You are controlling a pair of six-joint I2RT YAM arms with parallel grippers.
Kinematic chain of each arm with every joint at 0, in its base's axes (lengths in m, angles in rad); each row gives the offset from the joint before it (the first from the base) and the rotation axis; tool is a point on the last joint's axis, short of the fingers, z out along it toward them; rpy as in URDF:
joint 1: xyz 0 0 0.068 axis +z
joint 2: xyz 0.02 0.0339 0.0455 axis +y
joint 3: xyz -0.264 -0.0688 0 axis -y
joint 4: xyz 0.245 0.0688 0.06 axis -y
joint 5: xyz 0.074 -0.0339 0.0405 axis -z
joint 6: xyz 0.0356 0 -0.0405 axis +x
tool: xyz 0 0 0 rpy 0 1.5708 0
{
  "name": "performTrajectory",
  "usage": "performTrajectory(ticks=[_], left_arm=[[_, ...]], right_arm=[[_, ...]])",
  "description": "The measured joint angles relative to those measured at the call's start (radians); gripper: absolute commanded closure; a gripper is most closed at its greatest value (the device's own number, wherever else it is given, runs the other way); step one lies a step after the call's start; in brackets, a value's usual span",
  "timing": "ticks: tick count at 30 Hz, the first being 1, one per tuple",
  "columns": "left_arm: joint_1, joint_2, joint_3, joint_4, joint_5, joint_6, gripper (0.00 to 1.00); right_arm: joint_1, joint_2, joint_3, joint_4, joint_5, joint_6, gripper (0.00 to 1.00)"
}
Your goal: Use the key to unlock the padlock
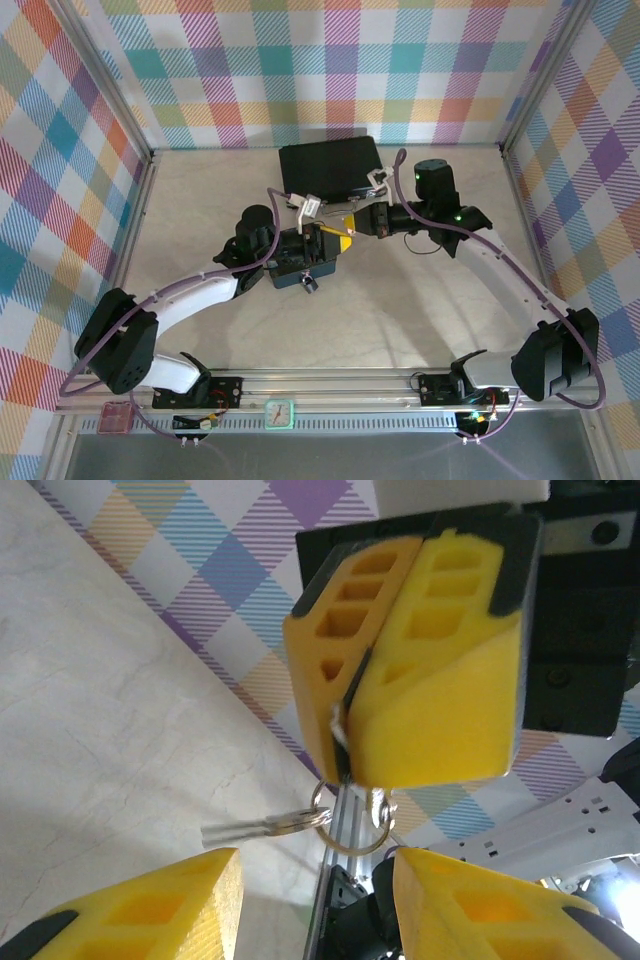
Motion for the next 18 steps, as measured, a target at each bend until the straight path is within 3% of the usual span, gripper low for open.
performTrajectory(ticks=[5,11,16,18], left_arm=[[0.0,0.0,0.0,0.031,-0.004,-0.015,0.59],[-0.001,0.0,0.002,0.031,-0.026,-0.022,0.84],[-0.005,0.0,0.013,0.032,-0.038,-0.031,0.99],[-0.004,0.0,0.017,0.031,-0.045,-0.036,1.0]], right_arm=[[0.0,0.002,-0.02,0.011,0.0,0.0,1.0],[0.0,0.005,-0.037,0.048,-0.015,0.023,1.0],[-0.003,0.006,-0.038,0.078,-0.03,0.035,1.0],[-0.005,0.006,-0.046,0.101,-0.034,0.047,1.0]])
